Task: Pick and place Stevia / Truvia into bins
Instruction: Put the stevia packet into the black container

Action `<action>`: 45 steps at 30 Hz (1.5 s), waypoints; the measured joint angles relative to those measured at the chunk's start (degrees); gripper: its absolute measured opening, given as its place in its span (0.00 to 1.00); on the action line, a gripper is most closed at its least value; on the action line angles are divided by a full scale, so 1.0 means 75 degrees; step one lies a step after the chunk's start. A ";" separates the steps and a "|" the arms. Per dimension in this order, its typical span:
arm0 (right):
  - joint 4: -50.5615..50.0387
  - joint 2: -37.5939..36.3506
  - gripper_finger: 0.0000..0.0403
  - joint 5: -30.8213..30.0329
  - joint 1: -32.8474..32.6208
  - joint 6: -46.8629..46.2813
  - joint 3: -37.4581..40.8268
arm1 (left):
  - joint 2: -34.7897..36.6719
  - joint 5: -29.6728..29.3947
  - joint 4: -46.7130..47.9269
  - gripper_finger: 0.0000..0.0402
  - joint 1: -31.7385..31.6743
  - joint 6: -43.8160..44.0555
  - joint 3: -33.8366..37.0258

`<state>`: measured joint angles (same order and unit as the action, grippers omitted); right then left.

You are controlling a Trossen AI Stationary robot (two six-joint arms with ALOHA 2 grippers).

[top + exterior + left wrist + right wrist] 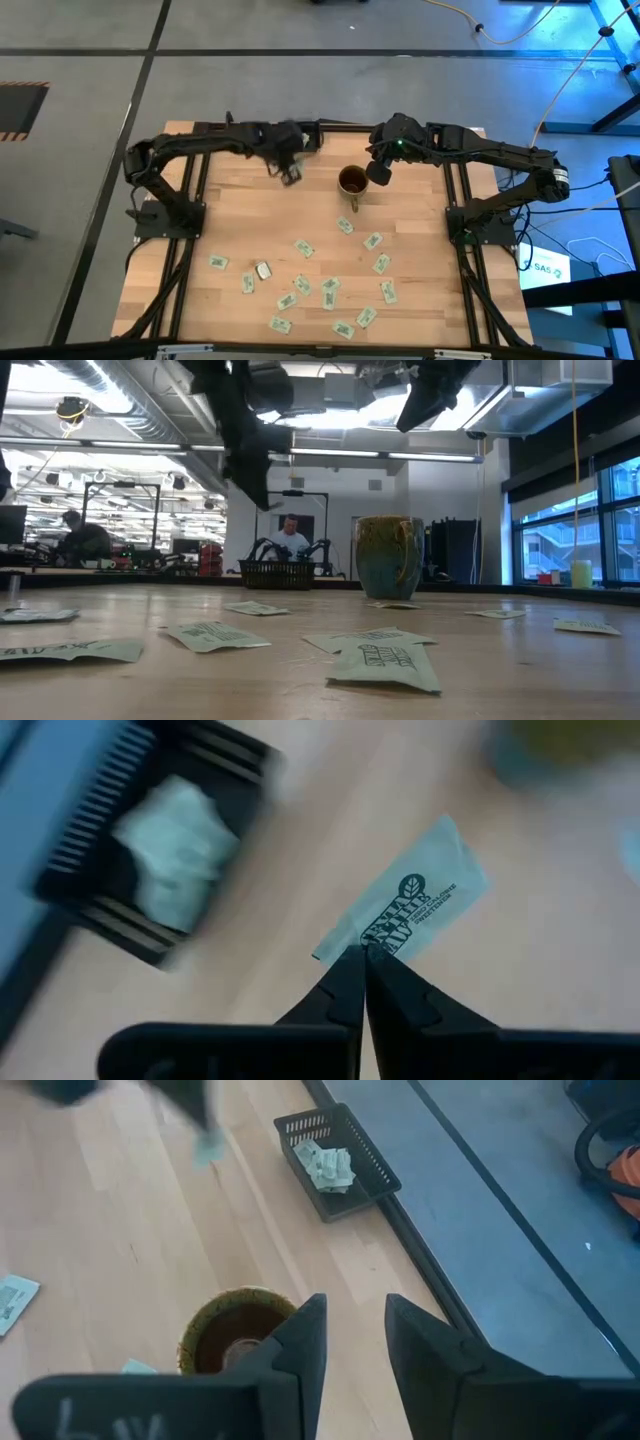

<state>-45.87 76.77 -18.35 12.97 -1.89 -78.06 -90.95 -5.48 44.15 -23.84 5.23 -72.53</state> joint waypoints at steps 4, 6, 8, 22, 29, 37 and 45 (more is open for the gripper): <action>0.0037 0.0001 0.27 0.0000 0.0001 0.0055 0.0000 | -0.0226 -0.0119 -0.0596 0.01 -0.0775 -0.0038 -0.0213; 0.0064 -0.0001 0.27 0.0000 -0.0002 0.0055 0.0000 | -0.0407 -0.0144 -0.0601 0.01 -0.1099 -0.0052 -0.0326; 0.0114 -0.0002 0.27 0.0000 -0.0002 0.0068 0.0000 | -0.0688 -0.0142 -0.0745 0.01 -0.1367 -0.0052 -0.0364; 0.0204 -0.0001 0.27 0.0000 -0.0001 0.0064 0.0000 | -0.2216 0.0011 -0.1168 0.01 -0.2242 -0.0055 -0.0364; 0.0201 0.0001 0.27 0.0000 0.0001 0.0064 0.0000 | -0.2243 -0.0034 -0.1229 0.05 -0.2362 -0.0262 -0.0364; 0.0192 0.0000 0.27 0.0000 0.0001 0.0064 0.0000 | -0.2201 -0.0071 -0.1219 0.14 -0.2381 -0.0200 -0.0493; 0.0054 -0.0002 0.27 0.0214 -0.0002 0.0119 0.0000 | -0.1413 0.0987 -0.0962 0.16 -0.2044 -0.0248 -0.1092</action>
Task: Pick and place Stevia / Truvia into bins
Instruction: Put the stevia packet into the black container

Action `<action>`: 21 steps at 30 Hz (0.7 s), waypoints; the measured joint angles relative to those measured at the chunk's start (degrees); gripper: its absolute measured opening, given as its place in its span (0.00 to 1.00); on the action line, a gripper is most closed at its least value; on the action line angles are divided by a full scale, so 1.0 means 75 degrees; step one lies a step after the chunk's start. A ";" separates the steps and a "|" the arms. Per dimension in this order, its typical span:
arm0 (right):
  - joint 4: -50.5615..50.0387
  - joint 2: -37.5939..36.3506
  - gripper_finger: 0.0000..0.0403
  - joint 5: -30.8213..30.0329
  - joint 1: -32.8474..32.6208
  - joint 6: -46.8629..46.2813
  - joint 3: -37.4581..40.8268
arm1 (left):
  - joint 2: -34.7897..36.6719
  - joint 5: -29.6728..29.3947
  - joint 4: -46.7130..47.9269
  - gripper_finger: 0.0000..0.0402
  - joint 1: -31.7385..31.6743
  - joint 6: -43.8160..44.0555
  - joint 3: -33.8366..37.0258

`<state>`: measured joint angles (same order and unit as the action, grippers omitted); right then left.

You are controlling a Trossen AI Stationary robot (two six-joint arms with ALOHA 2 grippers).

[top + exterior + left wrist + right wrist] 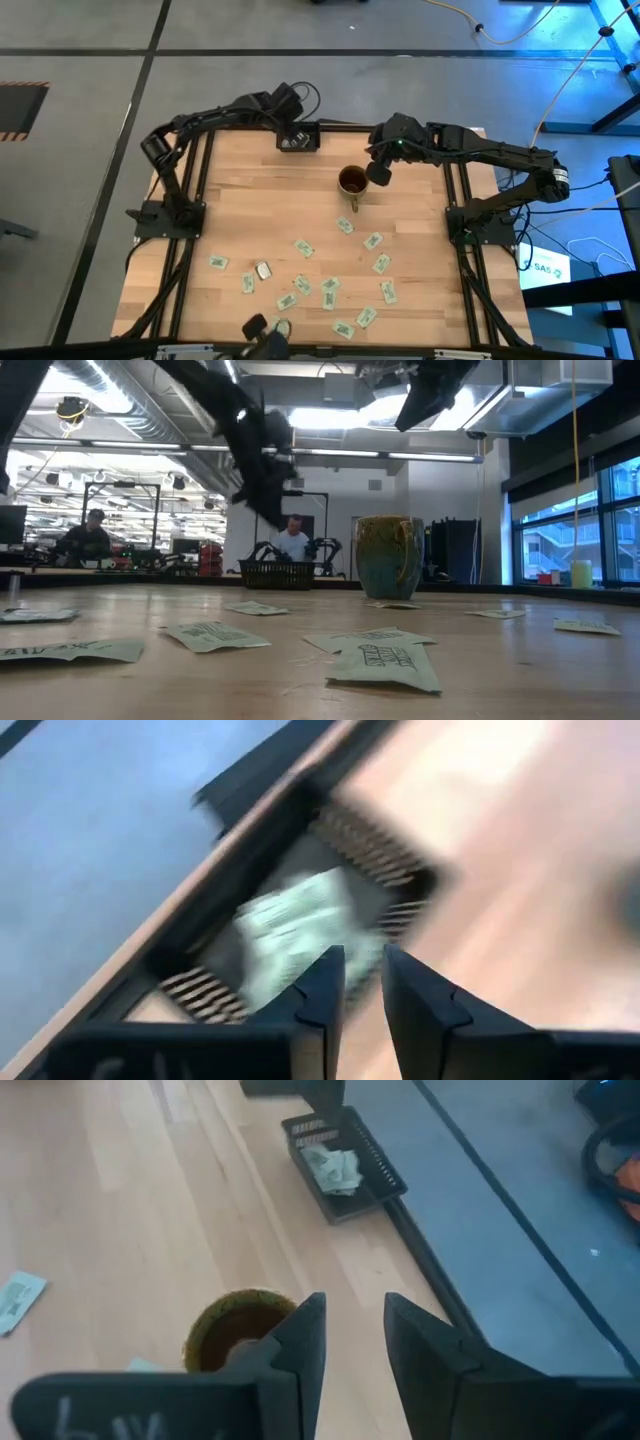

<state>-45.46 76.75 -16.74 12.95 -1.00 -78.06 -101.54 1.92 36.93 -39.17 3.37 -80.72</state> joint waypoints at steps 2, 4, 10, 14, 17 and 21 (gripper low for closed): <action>-0.0056 0.0002 0.27 0.0045 0.0000 -0.0003 0.0000 | 0.0338 0.0315 0.0022 0.15 0.0242 -0.0196 -0.0001; -0.0183 0.0003 0.27 0.0056 -0.0003 -0.0003 0.0000 | 0.0626 0.0640 0.0018 0.15 0.0548 -0.0452 -0.0004; -0.0587 0.0003 0.27 0.0079 -0.0064 -0.0029 0.0003 | 0.1057 0.1089 -0.0039 0.15 0.1722 -0.0879 -0.0004; -0.0866 0.0001 0.27 0.0245 -0.0293 -0.0005 0.0003 | 0.1071 0.0720 -0.0007 0.16 0.2355 -0.0941 -0.0004; -0.1136 0.0002 0.27 0.0249 -0.0572 -0.0371 0.0003 | 0.1071 0.0696 0.0087 0.16 0.2670 -0.1113 -0.0004; -0.1562 0.0002 0.27 0.0238 -0.1024 -0.1423 0.0003 | 0.1071 0.0699 0.0121 0.15 0.2870 -0.1153 -0.0004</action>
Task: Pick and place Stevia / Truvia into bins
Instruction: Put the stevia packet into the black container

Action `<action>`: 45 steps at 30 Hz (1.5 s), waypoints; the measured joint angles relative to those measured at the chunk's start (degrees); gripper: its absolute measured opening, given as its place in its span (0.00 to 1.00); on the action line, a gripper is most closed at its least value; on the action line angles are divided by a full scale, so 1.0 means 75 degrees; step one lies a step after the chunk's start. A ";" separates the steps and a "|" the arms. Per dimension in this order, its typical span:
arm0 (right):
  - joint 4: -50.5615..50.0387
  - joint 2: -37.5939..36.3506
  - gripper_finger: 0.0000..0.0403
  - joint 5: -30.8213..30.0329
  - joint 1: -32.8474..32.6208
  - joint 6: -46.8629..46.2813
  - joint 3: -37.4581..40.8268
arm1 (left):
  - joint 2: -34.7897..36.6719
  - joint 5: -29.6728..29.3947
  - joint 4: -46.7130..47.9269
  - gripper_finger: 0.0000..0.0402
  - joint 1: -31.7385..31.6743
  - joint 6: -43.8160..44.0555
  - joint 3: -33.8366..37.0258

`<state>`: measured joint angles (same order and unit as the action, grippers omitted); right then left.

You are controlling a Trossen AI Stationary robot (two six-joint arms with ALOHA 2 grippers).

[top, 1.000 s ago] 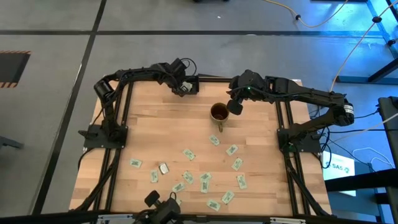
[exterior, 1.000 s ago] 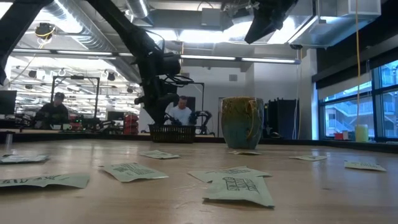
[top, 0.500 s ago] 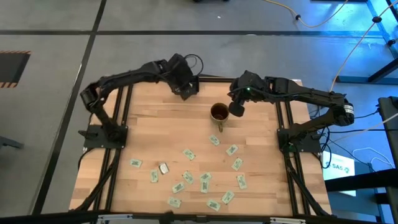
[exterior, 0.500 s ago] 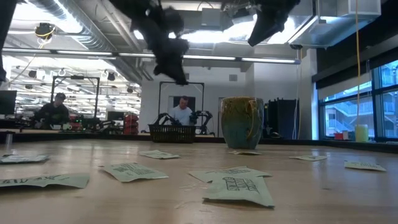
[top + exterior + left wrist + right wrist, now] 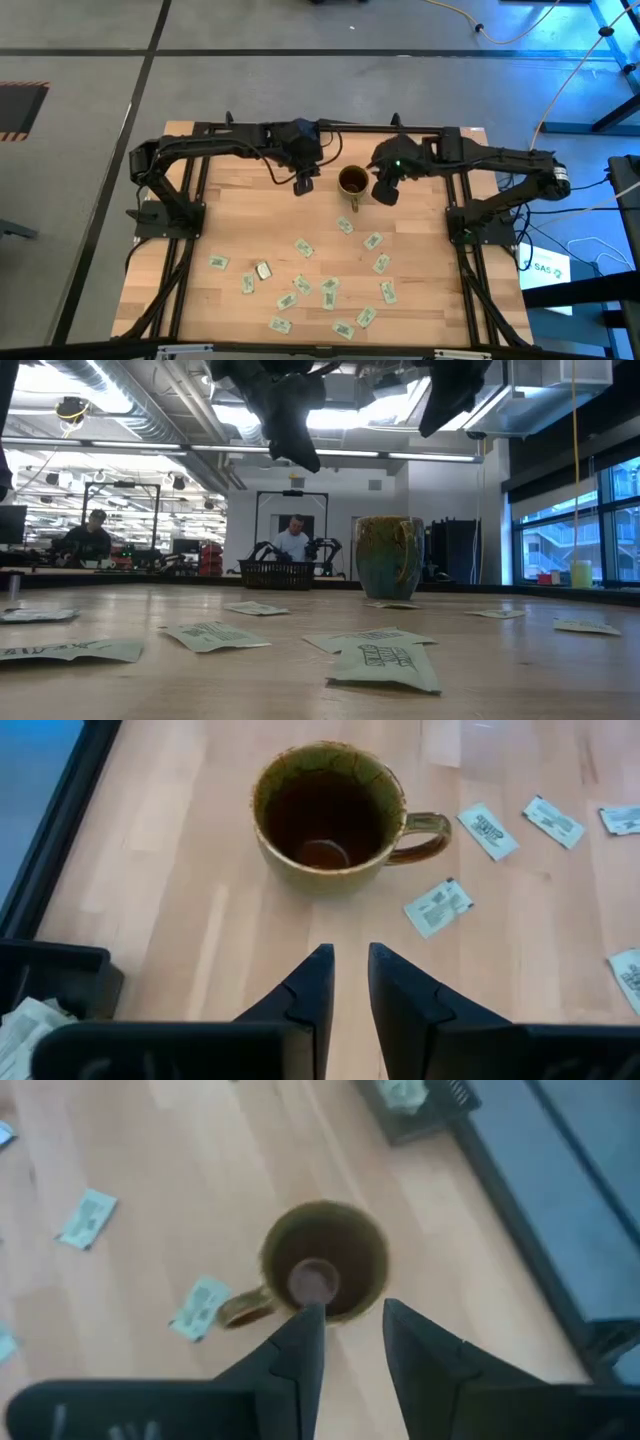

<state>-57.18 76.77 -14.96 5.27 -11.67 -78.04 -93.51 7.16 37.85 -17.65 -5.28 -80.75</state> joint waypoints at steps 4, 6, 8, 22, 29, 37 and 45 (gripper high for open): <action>-0.0044 -0.0006 0.27 -0.0543 -0.0646 -0.1226 0.0053 | 0.0000 -0.0006 0.0036 0.15 0.0000 -0.0003 0.0000; 0.0001 -0.0008 0.27 -0.0858 -0.1042 -0.1958 0.0213 | 0.0000 -0.0006 0.0207 0.15 0.0000 -0.0004 0.0000; 0.0279 -0.0006 0.27 -0.1111 -0.1449 -0.2615 0.0480 | 0.0000 -0.0004 0.0447 0.15 0.0000 -0.0117 0.0000; 0.5654 -0.0003 0.27 -0.2942 -0.3795 -0.3078 0.3840 | 0.1471 0.0659 -0.1258 0.15 0.0257 -0.0422 0.1804; 0.5813 0.0000 0.27 -0.3218 -0.4041 -0.4610 0.4907 | 0.2486 0.0635 -0.2357 0.15 0.0262 0.0126 0.3110; 0.6636 0.0501 0.27 -0.2847 -0.4038 -0.4011 0.5437 | 0.2629 0.0609 -0.2581 0.15 0.0262 0.0405 0.3413; 0.7003 0.2195 0.27 -0.2853 -0.3733 -0.3790 0.5029 | 0.2605 0.0604 -0.2689 0.15 0.0262 0.0405 0.3416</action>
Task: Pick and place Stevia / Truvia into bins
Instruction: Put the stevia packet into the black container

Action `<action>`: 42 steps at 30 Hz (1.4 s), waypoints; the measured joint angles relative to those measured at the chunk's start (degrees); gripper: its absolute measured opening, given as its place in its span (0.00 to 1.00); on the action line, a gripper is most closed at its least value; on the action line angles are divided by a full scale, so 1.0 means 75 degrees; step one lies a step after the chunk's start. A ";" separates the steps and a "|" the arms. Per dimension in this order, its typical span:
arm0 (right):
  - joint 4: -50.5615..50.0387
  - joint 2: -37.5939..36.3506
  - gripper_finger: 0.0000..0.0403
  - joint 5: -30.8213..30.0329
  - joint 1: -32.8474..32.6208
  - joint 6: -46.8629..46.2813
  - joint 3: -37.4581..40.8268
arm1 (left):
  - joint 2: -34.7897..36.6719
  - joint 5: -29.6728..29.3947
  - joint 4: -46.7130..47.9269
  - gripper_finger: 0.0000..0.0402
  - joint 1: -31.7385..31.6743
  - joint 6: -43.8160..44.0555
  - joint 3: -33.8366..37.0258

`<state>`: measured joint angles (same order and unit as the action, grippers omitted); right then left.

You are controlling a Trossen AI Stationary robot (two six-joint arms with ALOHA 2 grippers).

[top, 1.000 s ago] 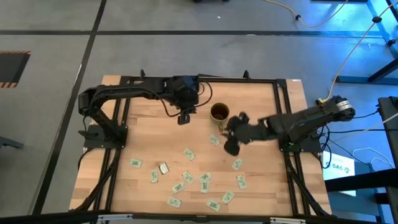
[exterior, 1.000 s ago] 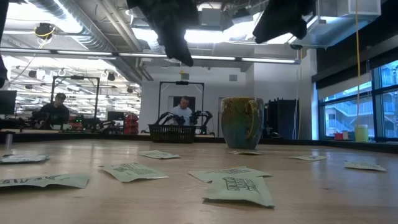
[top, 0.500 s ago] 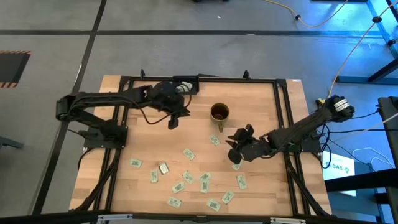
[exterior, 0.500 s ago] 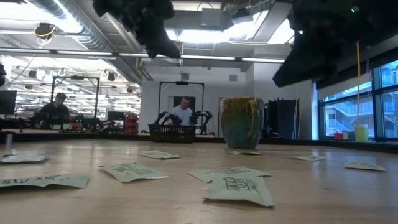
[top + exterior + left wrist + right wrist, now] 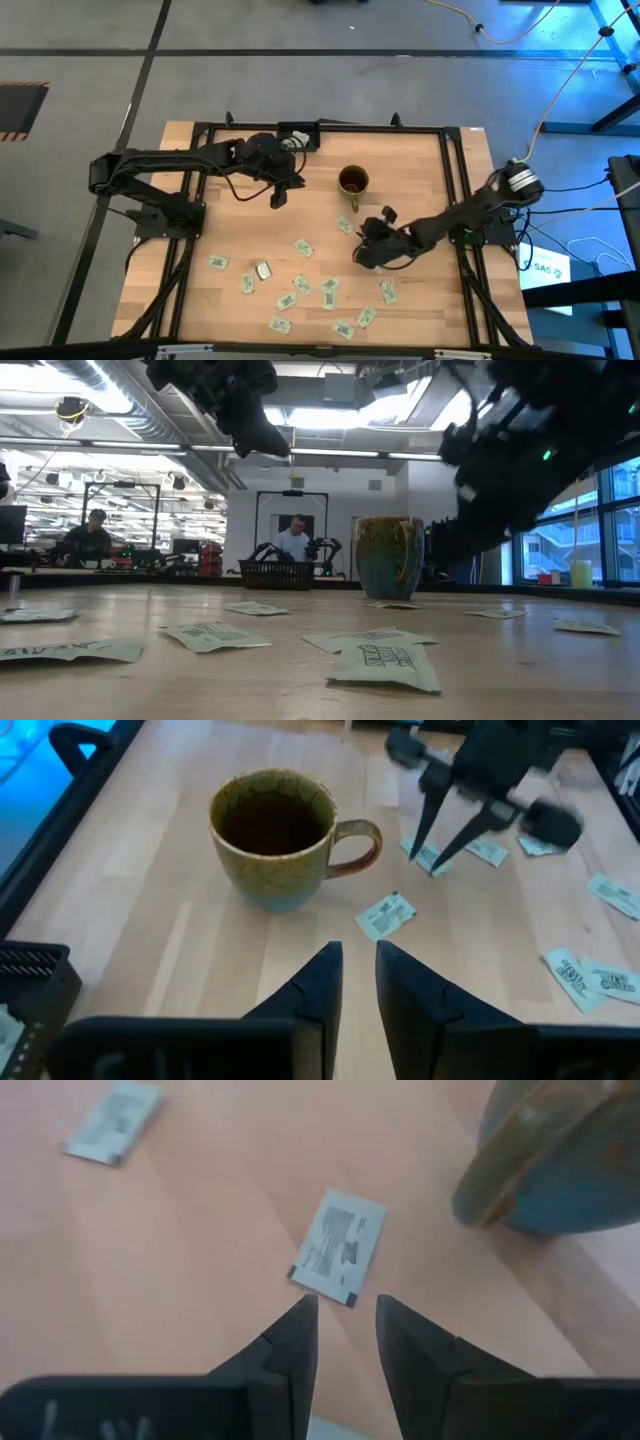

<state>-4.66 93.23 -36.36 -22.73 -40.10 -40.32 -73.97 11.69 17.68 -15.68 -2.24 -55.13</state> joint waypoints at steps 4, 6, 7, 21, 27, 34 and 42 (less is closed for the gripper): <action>0.0682 0.0630 0.27 0.0004 0.0184 -0.0001 -0.0020 | 0.0000 -0.0001 0.0005 0.15 0.0000 0.0002 0.0000; 0.0995 0.0825 0.27 0.0006 0.0282 -0.0004 -0.0020 | 0.0000 -0.0001 0.0006 0.15 0.0000 0.0010 0.0000; 0.1131 0.0888 0.27 0.0006 0.0330 -0.0010 -0.0020 | 0.0000 -0.0001 0.0008 0.15 0.0000 0.0012 0.0000; 0.1566 0.1579 0.27 0.1014 0.0852 0.0011 -0.0076 | 0.0000 -0.0009 0.0011 0.15 0.0000 0.0012 0.0000; 0.1546 0.1608 0.20 0.1123 0.0855 0.0000 -0.0075 | 0.0000 -0.0012 0.0014 0.15 0.0000 0.0009 0.0000; 0.1569 0.1614 0.04 0.1189 0.0858 -0.0005 -0.0069 | 0.0000 -0.0012 0.0016 0.15 0.0000 0.0009 -0.0003; 0.1854 0.1167 0.01 0.1405 0.0858 0.0018 0.0019 | -0.0003 -0.0009 0.0051 0.15 0.0000 0.0000 -0.0007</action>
<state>9.25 101.98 -25.82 -16.29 -39.96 -40.18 -74.00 11.62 18.06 -15.68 -2.24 -55.19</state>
